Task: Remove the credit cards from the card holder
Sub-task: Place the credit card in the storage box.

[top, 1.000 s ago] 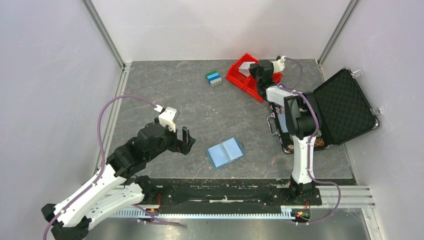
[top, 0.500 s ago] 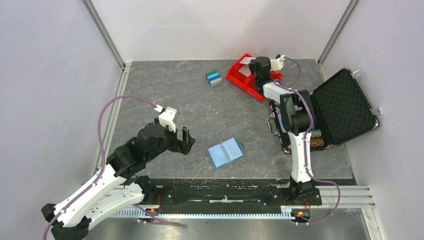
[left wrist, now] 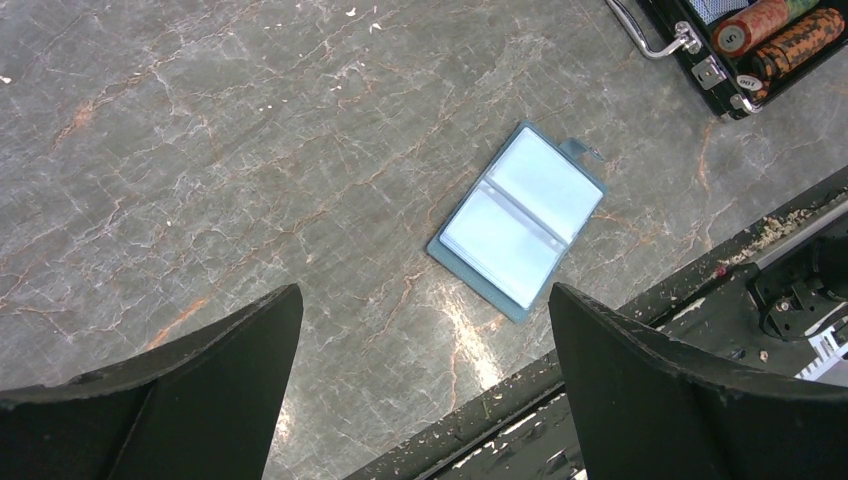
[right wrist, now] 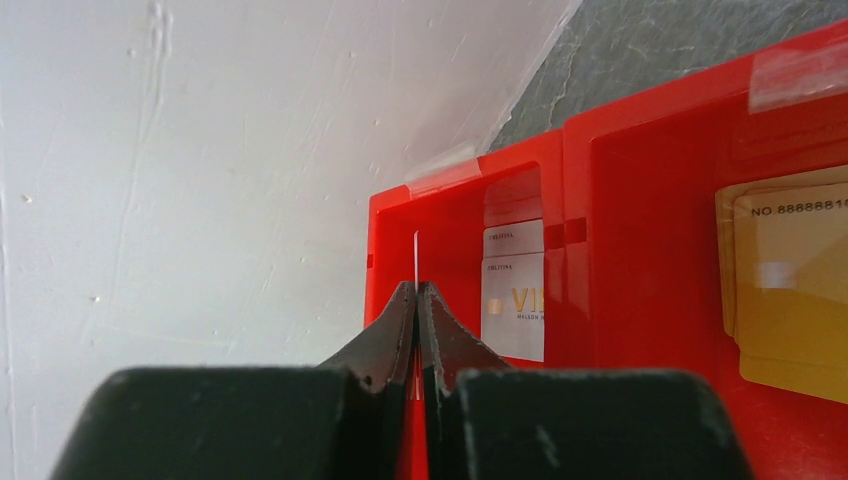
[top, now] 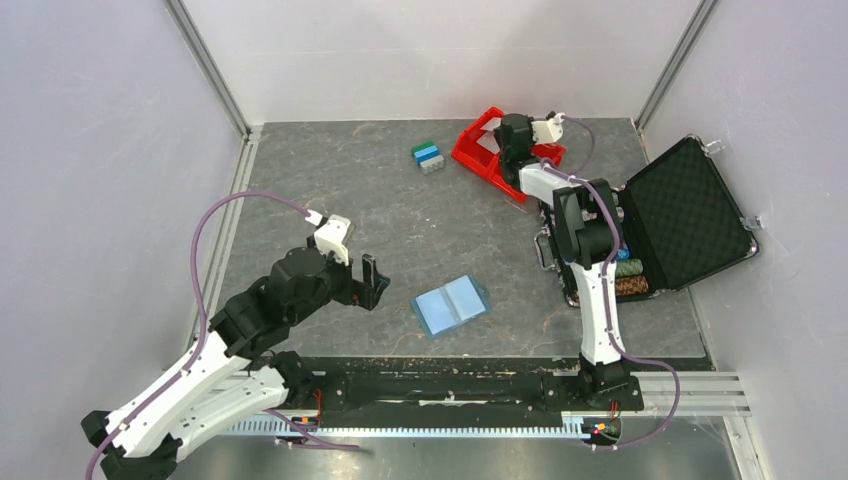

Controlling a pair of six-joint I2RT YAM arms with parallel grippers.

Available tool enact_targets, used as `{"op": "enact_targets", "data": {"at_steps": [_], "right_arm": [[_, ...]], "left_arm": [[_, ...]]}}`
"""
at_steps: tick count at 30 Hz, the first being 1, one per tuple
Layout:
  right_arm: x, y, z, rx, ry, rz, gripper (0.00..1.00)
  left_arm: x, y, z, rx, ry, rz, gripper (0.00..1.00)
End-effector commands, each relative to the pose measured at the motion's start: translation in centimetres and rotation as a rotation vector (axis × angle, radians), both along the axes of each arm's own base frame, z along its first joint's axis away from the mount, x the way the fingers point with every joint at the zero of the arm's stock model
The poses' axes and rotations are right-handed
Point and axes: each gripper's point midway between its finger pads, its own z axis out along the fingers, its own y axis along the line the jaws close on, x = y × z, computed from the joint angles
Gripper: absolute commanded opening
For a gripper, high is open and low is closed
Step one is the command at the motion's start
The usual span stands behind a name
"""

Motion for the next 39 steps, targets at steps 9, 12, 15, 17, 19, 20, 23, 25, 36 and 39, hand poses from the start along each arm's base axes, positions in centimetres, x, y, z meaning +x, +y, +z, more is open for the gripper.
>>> {"op": "enact_targets", "data": {"at_steps": [9, 12, 15, 17, 19, 20, 23, 25, 36, 39], "right_arm": [[1.1, 0.3, 1.2, -0.057, -0.024, -0.106, 0.0], [1.1, 0.0, 1.2, -0.067, -0.017, -0.125, 0.0], [1.2, 0.0, 1.1, -0.073, -0.018, -0.131, 0.0], [1.3, 0.1, 0.9, -0.076, -0.023, -0.13, 0.0], [1.4, 0.1, 0.5, -0.074, -0.02, -0.131, 0.02], [1.4, 0.1, 0.3, -0.072, -0.017, -0.131, 0.03], [1.5, 0.1, 0.1, -0.069, -0.017, -0.13, 0.06], [1.6, 0.2, -0.1, -0.069, -0.016, -0.13, 0.06], [1.8, 0.2, 0.1, -0.093, -0.01, -0.125, 0.13], [1.7, 0.1, 0.2, -0.092, -0.008, -0.128, 0.16]], "left_arm": [[0.2, 0.0, 0.5, 0.018, -0.04, -0.024, 1.0], [0.2, -0.1, 0.7, 0.011, -0.044, -0.031, 1.0], [0.1, -0.1, 0.7, 0.007, -0.045, -0.036, 1.0], [0.0, -0.1, 0.7, 0.007, -0.045, -0.037, 1.0], [0.0, -0.2, 0.7, 0.003, -0.045, -0.04, 1.0], [0.0, -0.2, 0.7, 0.002, -0.045, -0.041, 1.0], [0.0, -0.2, 0.7, 0.002, -0.046, -0.042, 1.0], [0.0, -0.2, 0.8, 0.002, -0.046, -0.044, 1.0], [0.0, -0.3, 0.8, -0.003, -0.048, -0.048, 1.0], [0.0, -0.3, 0.9, -0.003, -0.05, -0.046, 1.0]]}}
